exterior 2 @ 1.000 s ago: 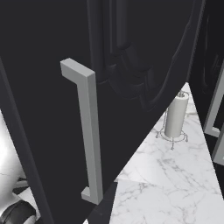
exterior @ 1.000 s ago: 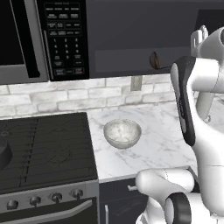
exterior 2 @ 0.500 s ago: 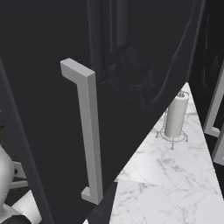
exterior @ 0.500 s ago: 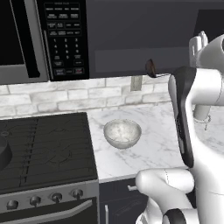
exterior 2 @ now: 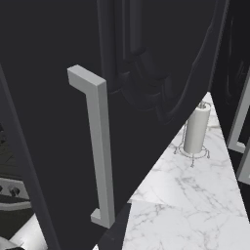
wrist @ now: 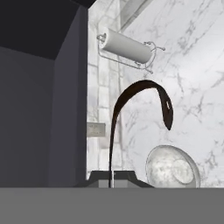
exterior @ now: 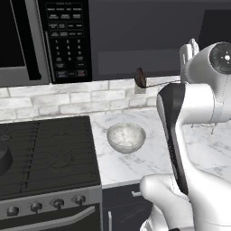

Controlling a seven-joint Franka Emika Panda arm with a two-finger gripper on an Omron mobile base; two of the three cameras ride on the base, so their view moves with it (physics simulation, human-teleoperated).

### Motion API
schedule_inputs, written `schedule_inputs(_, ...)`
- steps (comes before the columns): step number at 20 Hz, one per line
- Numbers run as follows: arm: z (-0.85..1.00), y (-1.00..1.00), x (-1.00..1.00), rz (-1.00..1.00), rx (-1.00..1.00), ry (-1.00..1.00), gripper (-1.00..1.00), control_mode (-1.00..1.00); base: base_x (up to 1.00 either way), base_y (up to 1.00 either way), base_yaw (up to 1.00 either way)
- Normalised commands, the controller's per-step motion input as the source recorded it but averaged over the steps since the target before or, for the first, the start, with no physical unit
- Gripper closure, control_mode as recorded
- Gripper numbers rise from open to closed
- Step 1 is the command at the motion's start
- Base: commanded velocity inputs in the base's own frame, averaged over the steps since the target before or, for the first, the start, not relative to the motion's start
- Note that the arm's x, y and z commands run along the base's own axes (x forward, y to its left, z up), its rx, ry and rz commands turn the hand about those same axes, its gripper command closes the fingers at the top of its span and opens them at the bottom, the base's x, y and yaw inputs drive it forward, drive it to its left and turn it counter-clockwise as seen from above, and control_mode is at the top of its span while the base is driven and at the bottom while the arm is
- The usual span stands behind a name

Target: Open the cabinet and move the ladle to the pot. Then close the cabinet.

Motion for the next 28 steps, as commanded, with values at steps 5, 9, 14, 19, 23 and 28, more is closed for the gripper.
schedule_inputs(5,-0.1,0.55,-0.23,0.01,0.0,0.0,1.0,-1.0,0.0,0.0,0.0)
schedule_inputs(9,-0.11,0.41,-0.19,0.01,0.0,0.01,1.0,-1.0,0.0,0.0,0.0)
schedule_inputs(14,-0.12,0.4,-0.13,0.01,0.0,0.0,1.0,-1.0,0.0,0.0,0.0)
schedule_inputs(19,-0.1,0.34,-0.04,0.02,0.0,0.0,1.0,-1.0,0.0,0.0,0.0)
schedule_inputs(23,-0.11,0.34,-0.03,0.02,0.0,0.0,1.0,-1.0,0.0,0.0,0.0)
schedule_inputs(28,-0.14,0.34,0.0,0.06,0.0,0.0,1.0,-1.0,0.0,0.0,0.0)
